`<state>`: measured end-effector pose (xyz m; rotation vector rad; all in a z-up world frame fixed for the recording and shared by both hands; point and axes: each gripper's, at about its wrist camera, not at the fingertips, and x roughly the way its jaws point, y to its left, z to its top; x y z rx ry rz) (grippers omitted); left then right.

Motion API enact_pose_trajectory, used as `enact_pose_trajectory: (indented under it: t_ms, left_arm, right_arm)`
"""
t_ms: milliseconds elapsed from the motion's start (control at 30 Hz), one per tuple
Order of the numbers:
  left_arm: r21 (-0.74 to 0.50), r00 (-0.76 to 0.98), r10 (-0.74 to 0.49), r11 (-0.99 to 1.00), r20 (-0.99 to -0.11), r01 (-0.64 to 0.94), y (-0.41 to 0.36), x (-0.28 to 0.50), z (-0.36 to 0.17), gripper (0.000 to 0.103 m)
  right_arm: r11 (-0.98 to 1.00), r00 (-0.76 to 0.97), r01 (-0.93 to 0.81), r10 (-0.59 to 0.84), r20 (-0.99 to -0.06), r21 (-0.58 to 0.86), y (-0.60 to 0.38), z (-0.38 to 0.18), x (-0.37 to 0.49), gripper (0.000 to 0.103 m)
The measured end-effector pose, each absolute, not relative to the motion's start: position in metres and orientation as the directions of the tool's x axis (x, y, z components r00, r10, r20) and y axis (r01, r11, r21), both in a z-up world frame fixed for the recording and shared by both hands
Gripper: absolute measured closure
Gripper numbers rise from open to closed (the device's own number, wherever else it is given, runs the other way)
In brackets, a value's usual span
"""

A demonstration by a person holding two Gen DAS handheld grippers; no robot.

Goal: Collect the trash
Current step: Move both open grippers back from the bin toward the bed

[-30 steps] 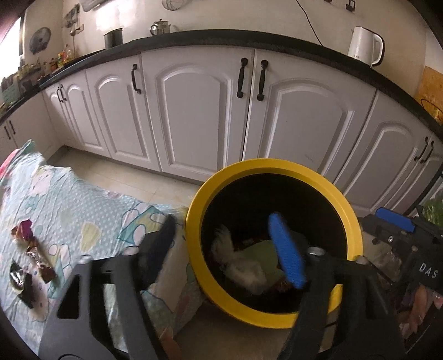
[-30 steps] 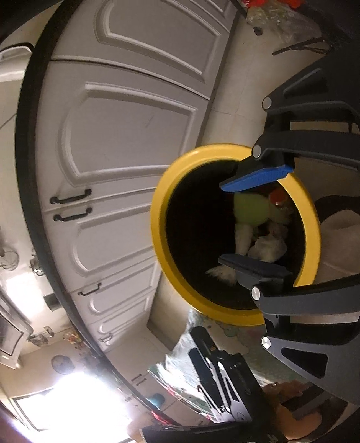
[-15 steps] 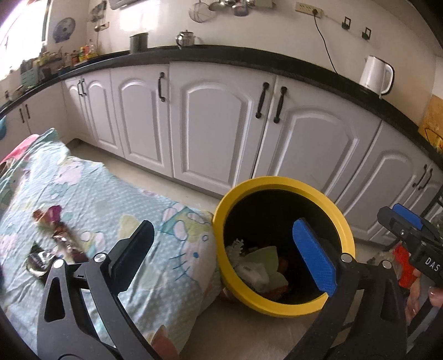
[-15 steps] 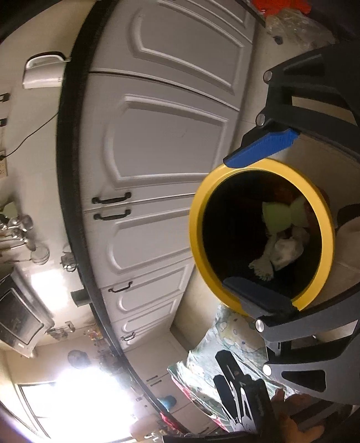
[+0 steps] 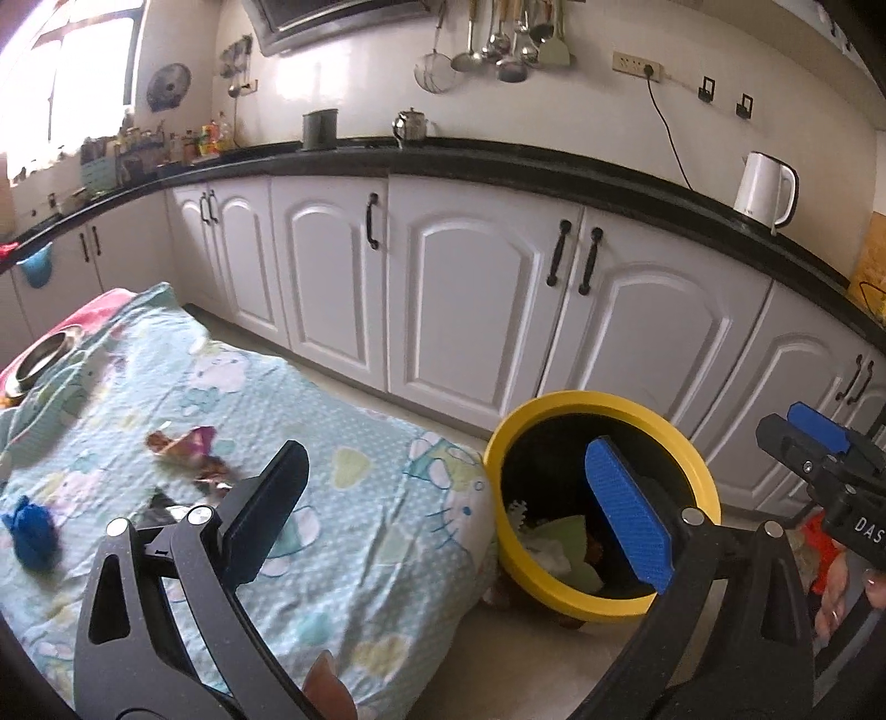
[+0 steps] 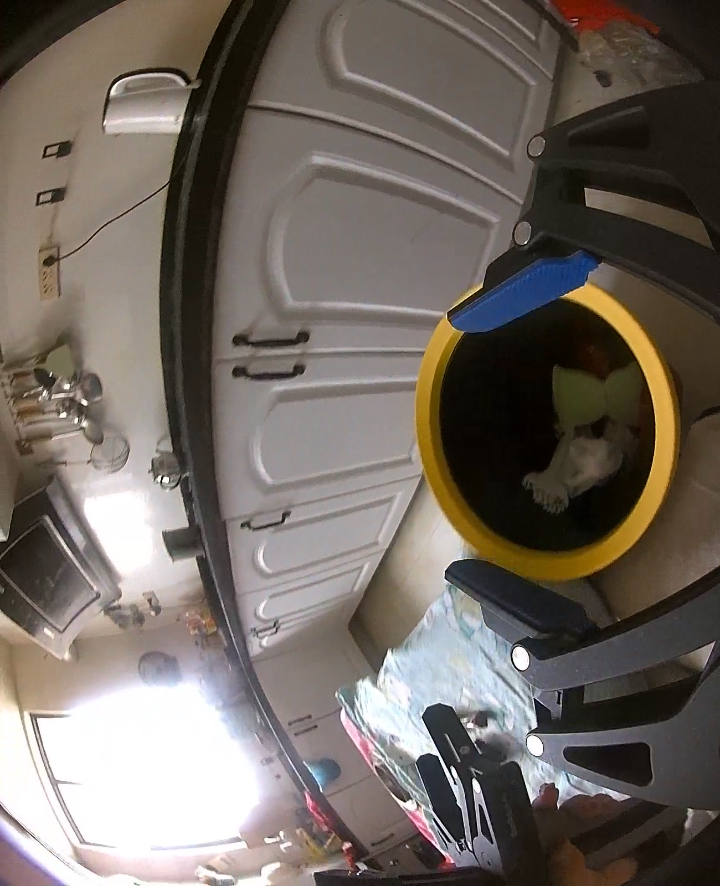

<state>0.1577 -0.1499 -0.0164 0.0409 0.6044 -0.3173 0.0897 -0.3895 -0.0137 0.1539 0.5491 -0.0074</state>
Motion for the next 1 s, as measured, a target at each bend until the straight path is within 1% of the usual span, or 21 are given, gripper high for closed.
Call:
enact_pose_trajectory:
  t_ms: [233, 533, 700, 1000]
  left_arm:
    - [-0.044, 0.800, -0.248, 0.962, -0.546, 0.268, -0.128, 0.150, -0.012, 0.011]
    - [-0.044, 0.822, -0.200, 0.977, -0.534, 0.209, -0.098, 0.145, -0.013, 0.011]
    - [-0.030, 0.833, -0.157, 0.986, -0.531, 0.166, -0.079, 0.144, -0.016, 0.011]
    - [-0.042, 0.842, -0.095, 0.995, -0.531, 0.085, -0.045, 0.149, -0.019, 0.011]
  right_arm:
    - [0.992, 0.864, -0.010, 0.073, -0.498, 0.128, -0.366, -0.005, 0.088, 0.021]
    - [0.990, 0.856, -0.097, 0.137, -0.499, 0.105, -0.335, -0.003, 0.096, 0.021]
    - [0.984, 0.843, -0.154, 0.181, -0.507, 0.095, -0.312, -0.004, 0.099, 0.021]
    - [0.960, 0.800, -0.258, 0.274, -0.534, 0.107, -0.273, -0.009, 0.118, 0.021]
